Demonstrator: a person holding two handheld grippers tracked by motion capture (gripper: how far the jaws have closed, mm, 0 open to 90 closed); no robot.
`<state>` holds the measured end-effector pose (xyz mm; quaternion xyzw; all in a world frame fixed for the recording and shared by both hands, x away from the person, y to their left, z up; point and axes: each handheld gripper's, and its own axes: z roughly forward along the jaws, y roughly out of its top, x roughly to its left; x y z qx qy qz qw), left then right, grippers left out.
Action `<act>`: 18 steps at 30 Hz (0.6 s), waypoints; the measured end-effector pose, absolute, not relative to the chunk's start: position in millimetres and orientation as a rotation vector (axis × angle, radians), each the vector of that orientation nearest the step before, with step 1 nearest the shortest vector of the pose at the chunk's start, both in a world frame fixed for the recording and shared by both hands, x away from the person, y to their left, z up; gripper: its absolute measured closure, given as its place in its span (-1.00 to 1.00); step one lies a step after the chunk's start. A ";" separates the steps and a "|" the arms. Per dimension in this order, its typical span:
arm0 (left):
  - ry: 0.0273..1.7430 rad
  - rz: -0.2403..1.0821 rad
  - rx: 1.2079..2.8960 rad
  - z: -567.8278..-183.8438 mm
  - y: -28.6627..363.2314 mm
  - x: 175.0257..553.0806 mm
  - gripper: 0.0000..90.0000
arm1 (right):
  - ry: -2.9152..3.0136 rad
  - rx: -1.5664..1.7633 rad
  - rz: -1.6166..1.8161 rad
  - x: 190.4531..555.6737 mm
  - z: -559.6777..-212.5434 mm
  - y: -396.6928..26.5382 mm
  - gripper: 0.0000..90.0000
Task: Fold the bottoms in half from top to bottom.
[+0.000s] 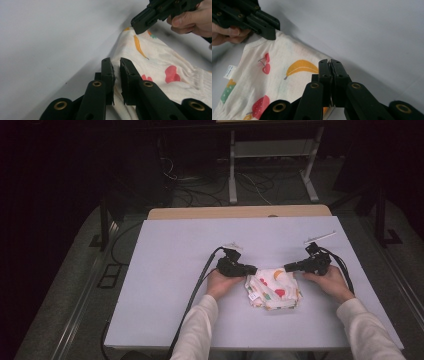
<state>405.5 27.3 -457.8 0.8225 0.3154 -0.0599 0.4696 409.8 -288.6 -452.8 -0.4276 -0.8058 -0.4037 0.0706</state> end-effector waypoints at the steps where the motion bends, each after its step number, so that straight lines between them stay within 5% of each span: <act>1: 0.776 -0.150 2.012 -457.4 28.2 405.9 0.82 | -2.401 -1.306 -1.231 410.1 -451.9 -290.0 0.93; 18: 0.832 -0.103 2.013 -443.4 52.7 411.9 0.84 | -2.320 -1.461 -1.224 416.5 -452.2 -271.9 0.94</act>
